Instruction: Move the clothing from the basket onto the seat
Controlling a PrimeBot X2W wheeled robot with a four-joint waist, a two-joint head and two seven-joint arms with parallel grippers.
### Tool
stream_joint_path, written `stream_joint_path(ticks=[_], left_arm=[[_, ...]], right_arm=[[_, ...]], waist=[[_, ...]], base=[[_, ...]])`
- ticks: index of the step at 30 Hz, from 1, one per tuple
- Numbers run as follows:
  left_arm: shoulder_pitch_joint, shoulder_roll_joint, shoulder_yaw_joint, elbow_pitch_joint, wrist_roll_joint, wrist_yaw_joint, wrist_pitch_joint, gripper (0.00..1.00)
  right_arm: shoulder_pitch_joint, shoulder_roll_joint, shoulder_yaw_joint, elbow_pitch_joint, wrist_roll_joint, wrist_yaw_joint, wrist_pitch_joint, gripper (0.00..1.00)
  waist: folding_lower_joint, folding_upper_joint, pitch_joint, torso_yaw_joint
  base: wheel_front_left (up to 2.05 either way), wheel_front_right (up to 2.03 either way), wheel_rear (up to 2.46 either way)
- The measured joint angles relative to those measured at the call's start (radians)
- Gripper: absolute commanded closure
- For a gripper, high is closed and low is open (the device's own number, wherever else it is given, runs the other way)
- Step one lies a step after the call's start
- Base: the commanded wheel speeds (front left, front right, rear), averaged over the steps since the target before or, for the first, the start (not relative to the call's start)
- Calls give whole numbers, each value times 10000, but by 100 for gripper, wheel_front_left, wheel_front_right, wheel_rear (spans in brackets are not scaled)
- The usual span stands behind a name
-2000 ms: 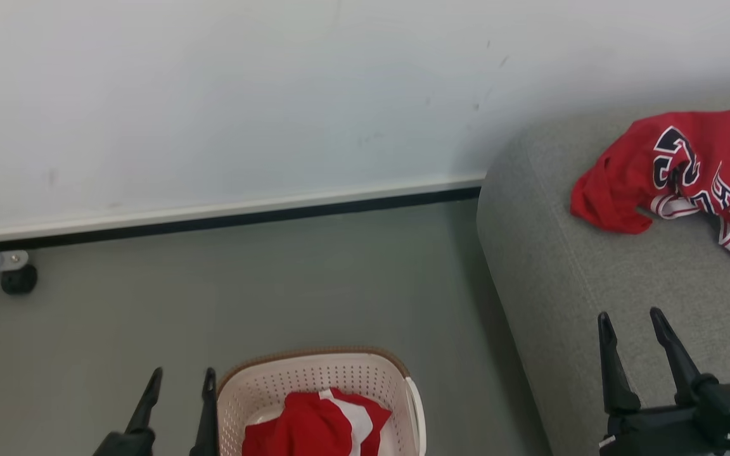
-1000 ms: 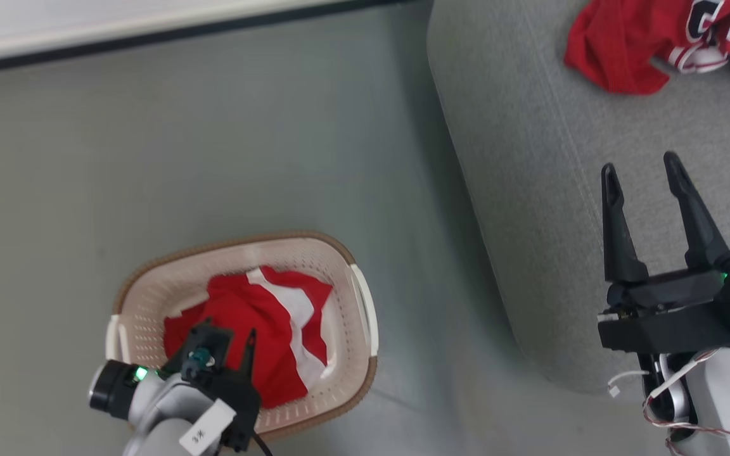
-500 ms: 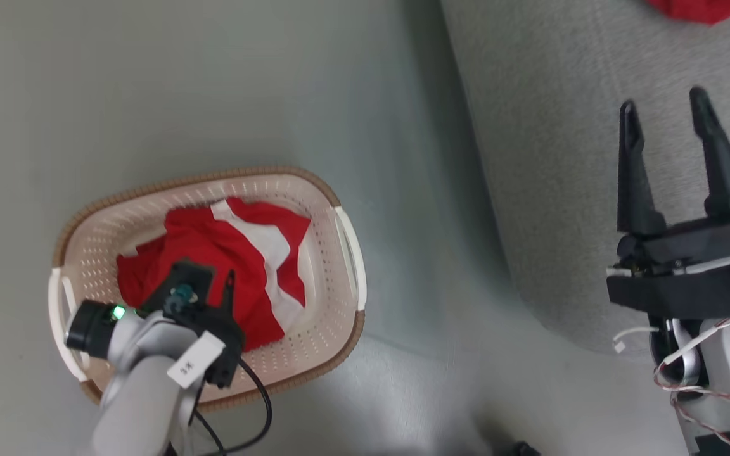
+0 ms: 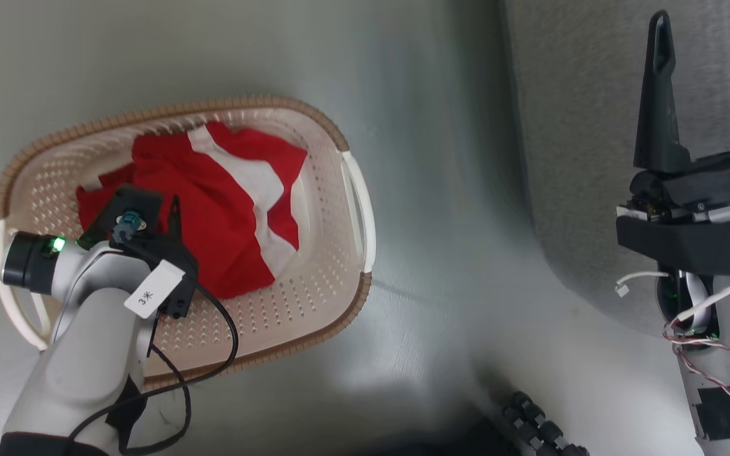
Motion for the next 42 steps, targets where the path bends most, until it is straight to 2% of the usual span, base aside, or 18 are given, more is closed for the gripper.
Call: stream_joint_path(ticks=[7, 14, 15, 16, 17, 18, 23, 31, 42], left_arm=[[-472, -12, 8, 537, 144, 182, -198, 0], [-801, 4, 56, 940, 253, 339, -454, 0], [-817, -2, 54, 1007, 253, 339, -460, 46], [-827, -19, 56, 1089, 251, 339, -545, 66], [-827, -42, 52, 1147, 249, 339, -608, 96], [-827, -73, 61, 1206, 236, 339, -675, 100], [-825, -336, 136, 1338, 25, 290, -1223, 100], [-718, -901, 77, 1149, -224, -211, -2451, 100], [-386, -1183, 82, 347, -658, -840, -2740, 100]], right_arm=[[-355, 86, 2, 389, -6, -6, -167, 0], [-520, 159, 19, 587, -21, -8, -276, 0], [-540, 174, 27, 631, -21, -8, -326, 0], [-583, 196, 36, 713, -21, -8, -343, 0], [-640, 213, 48, 819, -29, -8, -351, 0], [-686, 234, 54, 895, -52, -8, -353, 0], [-727, 341, 88, 1325, -52, 4, -426, 0], [-752, 412, 245, 2215, -63, 117, -426, 0], [-813, 466, 487, 2876, -230, 378, -426, 0]], waist=[[0, 0, 810, 19], [-2, -2, 987, -32], [-2, -2, 989, -39], [-2, -2, 981, -45], [-2, -2, 960, -51], [-2, -2, 931, -55], [-2, -3, 688, -55], [-2, -3, -73, 94], [-3, -3, -1516, 604]], base=[[0, 0, 0], [0, 0, 0], [0, 0, 0], [0, 0, 0], [0, 0, 0], [0, 0, 0], [0, 0, 0], [0, 0, 0], [0, 0, 0]])
